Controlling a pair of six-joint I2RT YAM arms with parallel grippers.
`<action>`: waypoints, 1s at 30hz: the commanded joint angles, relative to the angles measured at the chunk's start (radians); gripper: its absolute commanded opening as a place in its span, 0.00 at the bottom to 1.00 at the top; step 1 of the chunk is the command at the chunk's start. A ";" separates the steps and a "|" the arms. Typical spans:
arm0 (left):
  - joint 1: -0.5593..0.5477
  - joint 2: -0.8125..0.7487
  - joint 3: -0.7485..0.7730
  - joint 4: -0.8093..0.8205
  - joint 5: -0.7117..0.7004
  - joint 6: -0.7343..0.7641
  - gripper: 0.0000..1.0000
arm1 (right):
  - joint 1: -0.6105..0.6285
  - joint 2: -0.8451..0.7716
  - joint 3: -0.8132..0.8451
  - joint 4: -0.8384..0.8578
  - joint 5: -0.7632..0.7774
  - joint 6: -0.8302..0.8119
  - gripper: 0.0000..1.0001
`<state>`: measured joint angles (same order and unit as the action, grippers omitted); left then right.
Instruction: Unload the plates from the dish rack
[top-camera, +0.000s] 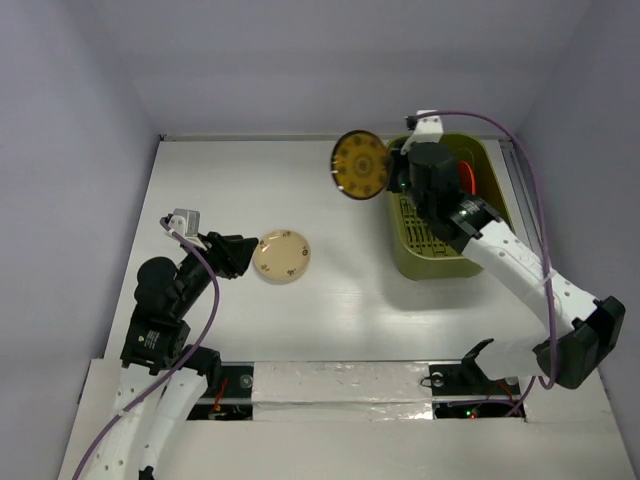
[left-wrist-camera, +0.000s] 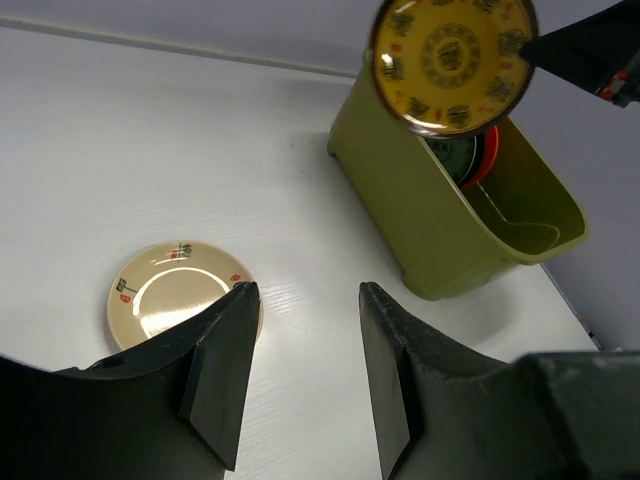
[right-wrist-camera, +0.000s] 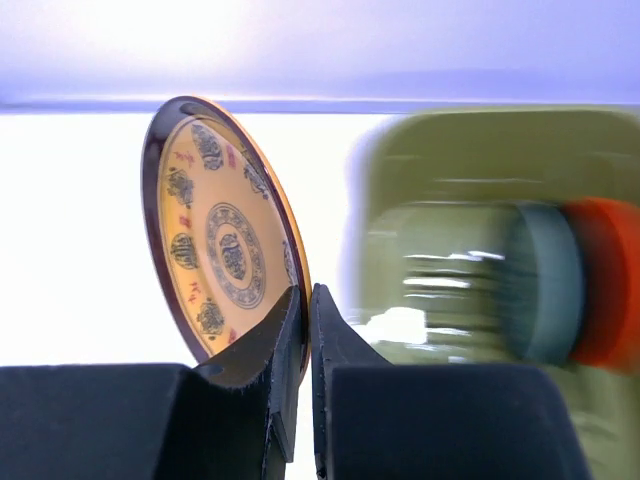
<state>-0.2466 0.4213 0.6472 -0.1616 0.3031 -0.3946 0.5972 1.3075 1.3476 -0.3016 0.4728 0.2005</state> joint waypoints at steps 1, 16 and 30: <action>0.006 -0.001 -0.014 0.047 0.005 0.000 0.42 | 0.096 0.082 -0.001 0.155 -0.241 0.114 0.00; 0.006 -0.003 -0.009 0.033 -0.012 0.000 0.68 | 0.223 0.502 -0.041 0.447 -0.534 0.390 0.00; 0.006 0.008 -0.012 0.040 -0.001 0.000 0.68 | 0.223 0.573 -0.117 0.437 -0.450 0.415 0.07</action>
<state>-0.2466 0.4225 0.6472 -0.1623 0.2882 -0.3969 0.8242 1.8694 1.2415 0.0635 -0.0143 0.5961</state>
